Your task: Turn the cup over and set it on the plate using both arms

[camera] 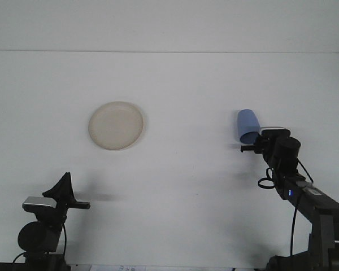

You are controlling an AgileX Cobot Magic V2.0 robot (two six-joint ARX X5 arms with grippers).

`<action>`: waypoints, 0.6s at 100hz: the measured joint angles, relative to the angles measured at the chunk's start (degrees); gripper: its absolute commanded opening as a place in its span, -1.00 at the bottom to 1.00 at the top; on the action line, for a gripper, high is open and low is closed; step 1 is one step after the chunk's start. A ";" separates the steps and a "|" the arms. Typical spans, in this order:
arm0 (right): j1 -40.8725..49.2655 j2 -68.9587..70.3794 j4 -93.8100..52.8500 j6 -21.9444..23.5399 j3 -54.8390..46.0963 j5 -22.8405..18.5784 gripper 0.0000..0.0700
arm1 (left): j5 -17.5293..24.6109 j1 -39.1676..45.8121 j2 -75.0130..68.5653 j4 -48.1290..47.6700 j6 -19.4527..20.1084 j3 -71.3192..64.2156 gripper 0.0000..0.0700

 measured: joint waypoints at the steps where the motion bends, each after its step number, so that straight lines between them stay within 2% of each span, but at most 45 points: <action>1: 0.13 -0.44 -0.59 -0.02 0.00 0.00 -1.00 | 0.00 0.00 0.00 0.00 0.00 0.00 -0.96; 15: 4.48 -8.83 -10.34 -0.24 1.16 0.11 -1.00 | 0.00 0.00 0.00 0.00 0.00 0.00 -0.96; 23: 8.52 -14.60 -20.20 -0.44 5.79 0.07 -1.00 | 0.00 0.00 0.00 0.00 0.00 0.00 -0.96; 39: 17.68 -19.23 -45.38 -1.07 22.25 0.09 -1.00 | 0.00 0.00 0.00 0.00 0.00 0.00 -0.96; 53: 26.38 -16.46 -70.95 -3.69 37.68 0.20 -1.00 | 0.00 0.00 0.00 0.00 0.00 0.00 -0.96; 60: 30.64 -14.23 -80.41 -4.22 43.87 1.68 -1.00 | 0.00 0.00 0.00 0.00 0.00 0.00 -0.96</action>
